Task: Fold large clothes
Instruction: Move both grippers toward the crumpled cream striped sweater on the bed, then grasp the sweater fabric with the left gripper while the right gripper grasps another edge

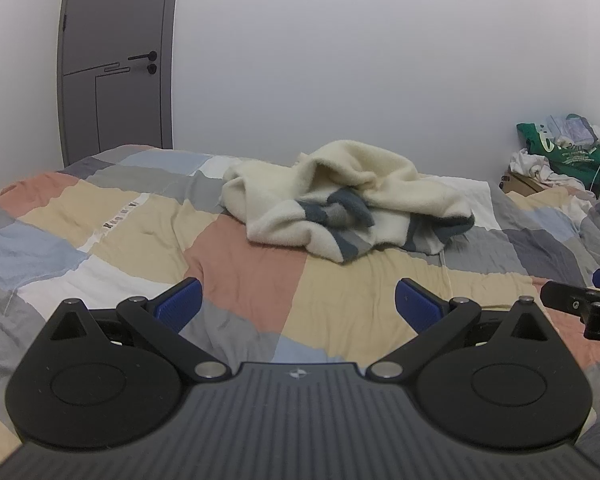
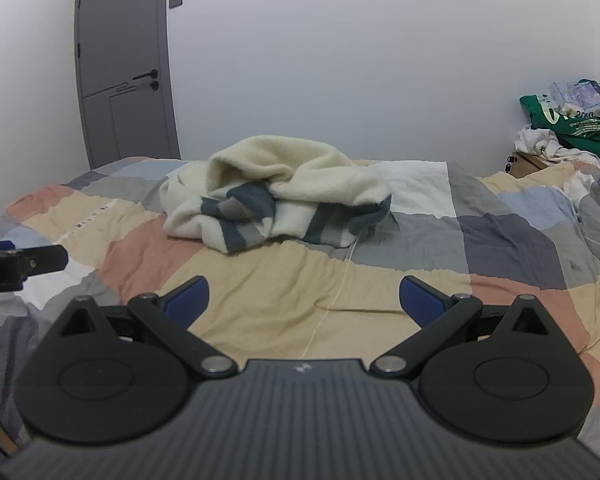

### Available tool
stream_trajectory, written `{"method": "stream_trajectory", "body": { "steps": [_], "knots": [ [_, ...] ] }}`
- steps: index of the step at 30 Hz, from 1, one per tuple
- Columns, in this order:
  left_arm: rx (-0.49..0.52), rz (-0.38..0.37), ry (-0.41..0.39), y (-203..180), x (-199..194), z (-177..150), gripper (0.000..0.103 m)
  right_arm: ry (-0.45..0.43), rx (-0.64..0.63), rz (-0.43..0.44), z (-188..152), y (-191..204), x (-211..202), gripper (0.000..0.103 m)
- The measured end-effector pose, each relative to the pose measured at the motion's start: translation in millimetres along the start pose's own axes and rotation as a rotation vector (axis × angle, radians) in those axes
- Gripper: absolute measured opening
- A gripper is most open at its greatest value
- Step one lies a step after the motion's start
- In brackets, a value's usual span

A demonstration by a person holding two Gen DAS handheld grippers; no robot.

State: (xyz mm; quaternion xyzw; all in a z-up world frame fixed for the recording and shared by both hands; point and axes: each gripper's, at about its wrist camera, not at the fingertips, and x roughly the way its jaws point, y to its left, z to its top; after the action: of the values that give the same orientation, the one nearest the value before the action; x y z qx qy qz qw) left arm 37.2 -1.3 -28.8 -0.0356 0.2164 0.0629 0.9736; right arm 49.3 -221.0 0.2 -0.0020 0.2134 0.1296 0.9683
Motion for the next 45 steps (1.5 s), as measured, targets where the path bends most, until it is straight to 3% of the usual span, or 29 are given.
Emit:
{"method": "stream_trajectory", "body": {
  "steps": [14,28,37,40,45],
  "knots": [
    [-0.011,-0.038,0.014,3.0,0.3,3.4,0.103,-0.012,0.008,0.011,1.7,3.4,-1.5,0.103],
    [0.002,-0.09,-0.059,11.3,34.2,51.5,0.103,-0.042,0.117,0.071,58.4,2.7,21.2,0.103],
    [0.032,-0.081,-0.039,14.9,98.0,69.6,0.103,-0.017,0.174,0.125,86.8,8.7,75.9,0.103],
    [0.053,-0.056,-0.023,15.3,124.7,68.0,0.103,0.019,0.209,0.146,86.3,9.2,103.4,0.103],
    [0.01,-0.092,0.044,24.7,175.1,63.3,0.103,0.095,0.312,0.192,78.5,-3.0,158.4,0.102]
  ]
}}
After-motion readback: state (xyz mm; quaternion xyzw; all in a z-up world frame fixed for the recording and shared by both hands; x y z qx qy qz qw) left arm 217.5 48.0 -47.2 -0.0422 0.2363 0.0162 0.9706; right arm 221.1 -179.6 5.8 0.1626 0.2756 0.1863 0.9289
